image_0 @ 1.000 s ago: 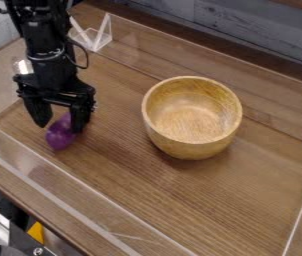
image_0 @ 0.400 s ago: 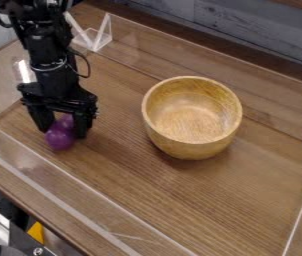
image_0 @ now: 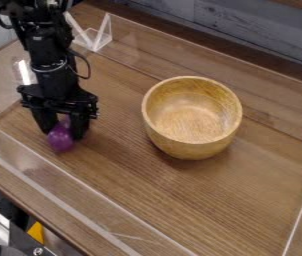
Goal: Put the purple eggplant in the brown bowl
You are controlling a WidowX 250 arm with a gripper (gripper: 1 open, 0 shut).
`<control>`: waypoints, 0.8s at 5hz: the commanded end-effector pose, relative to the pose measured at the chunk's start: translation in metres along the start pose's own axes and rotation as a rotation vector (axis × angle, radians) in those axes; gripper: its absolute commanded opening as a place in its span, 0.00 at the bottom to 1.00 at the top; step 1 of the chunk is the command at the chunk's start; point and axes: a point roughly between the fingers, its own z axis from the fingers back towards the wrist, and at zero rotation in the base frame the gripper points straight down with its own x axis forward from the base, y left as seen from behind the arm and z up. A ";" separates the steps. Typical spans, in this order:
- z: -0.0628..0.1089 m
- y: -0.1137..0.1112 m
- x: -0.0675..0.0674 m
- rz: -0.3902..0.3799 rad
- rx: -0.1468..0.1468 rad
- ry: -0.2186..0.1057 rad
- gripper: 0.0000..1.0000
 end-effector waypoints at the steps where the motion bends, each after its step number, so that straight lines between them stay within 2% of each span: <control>1: 0.018 -0.003 0.007 0.000 0.007 -0.038 0.00; 2: 0.026 -0.006 0.007 0.003 0.005 -0.037 0.00; 4: 0.070 -0.038 0.012 -0.001 -0.025 -0.047 0.00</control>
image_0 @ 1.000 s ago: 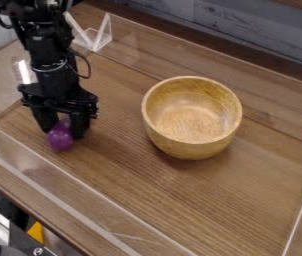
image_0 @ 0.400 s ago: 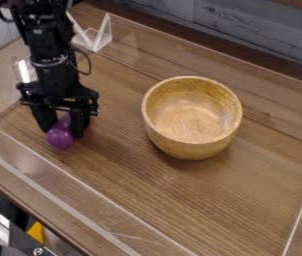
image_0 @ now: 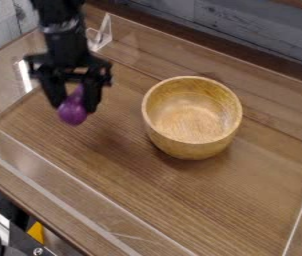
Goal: Put the purple eggplant in the brown bowl
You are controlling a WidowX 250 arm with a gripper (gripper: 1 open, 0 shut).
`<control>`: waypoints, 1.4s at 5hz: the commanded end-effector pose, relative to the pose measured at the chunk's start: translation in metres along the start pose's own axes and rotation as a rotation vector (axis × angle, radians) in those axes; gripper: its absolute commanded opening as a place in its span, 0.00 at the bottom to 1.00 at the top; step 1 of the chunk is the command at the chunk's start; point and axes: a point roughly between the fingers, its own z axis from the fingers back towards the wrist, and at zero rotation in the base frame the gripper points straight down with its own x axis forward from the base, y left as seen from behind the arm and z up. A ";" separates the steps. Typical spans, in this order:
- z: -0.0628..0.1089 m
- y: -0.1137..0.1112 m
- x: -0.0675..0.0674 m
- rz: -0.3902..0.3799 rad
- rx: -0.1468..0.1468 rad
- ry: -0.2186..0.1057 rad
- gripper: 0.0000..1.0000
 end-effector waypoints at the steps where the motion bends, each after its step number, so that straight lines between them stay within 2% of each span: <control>1: 0.028 -0.033 0.010 -0.030 -0.019 -0.050 0.00; 3: 0.019 -0.093 0.011 -0.069 -0.020 -0.051 0.00; 4: 0.015 -0.109 0.012 -0.107 -0.025 -0.057 0.00; 7: 0.003 -0.127 0.017 -0.210 -0.033 -0.088 0.00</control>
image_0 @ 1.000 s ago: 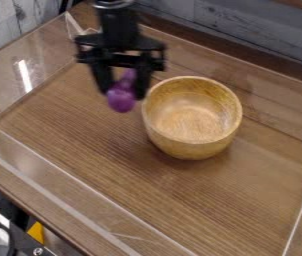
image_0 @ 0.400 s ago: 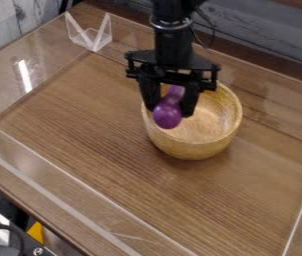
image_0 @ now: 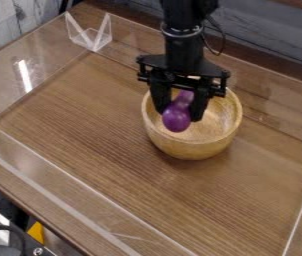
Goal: Put the purple eggplant in the brown bowl
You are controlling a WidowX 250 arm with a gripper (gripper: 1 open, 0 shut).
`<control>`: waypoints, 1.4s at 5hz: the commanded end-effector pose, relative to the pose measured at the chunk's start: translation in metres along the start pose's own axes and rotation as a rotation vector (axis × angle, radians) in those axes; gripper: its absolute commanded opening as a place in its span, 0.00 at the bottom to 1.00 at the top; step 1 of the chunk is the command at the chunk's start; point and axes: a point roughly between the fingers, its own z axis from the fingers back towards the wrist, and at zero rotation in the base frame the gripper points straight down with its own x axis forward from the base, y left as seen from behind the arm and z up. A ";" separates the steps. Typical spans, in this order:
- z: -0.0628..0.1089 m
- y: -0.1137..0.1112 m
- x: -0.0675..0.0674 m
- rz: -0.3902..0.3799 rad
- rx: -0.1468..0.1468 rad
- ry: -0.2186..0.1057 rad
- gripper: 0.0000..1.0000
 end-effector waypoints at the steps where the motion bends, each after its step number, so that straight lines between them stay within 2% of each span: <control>1: 0.010 -0.009 0.012 -0.056 -0.015 -0.068 0.00; 4: 0.005 -0.014 0.015 -0.104 -0.034 -0.081 0.00; 7: 0.002 -0.017 0.013 -0.114 -0.047 -0.080 0.00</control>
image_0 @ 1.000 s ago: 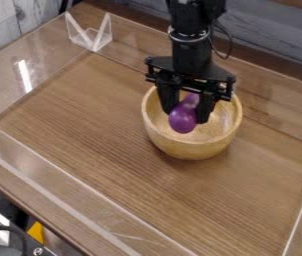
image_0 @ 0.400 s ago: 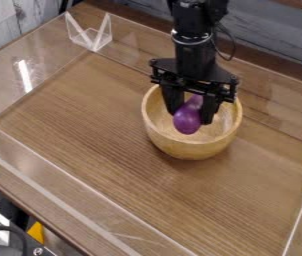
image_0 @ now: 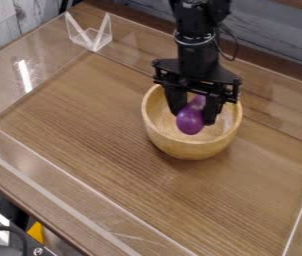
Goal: Put the purple eggplant in the brown bowl
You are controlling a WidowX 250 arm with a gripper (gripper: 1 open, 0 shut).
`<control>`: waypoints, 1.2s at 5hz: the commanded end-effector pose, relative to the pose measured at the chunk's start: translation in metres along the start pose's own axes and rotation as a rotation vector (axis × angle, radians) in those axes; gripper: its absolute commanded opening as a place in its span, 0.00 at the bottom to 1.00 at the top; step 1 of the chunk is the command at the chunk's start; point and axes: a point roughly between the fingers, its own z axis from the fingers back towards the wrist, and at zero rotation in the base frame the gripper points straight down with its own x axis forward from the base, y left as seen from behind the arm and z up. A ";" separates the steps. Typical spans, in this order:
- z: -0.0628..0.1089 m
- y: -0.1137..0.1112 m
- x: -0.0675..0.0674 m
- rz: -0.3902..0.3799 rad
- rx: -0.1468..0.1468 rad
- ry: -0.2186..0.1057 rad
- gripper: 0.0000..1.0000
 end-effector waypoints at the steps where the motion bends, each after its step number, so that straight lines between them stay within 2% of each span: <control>1: 0.008 -0.003 0.003 -0.005 0.001 -0.029 1.00; 6: 0.030 0.013 -0.001 0.047 0.029 -0.012 1.00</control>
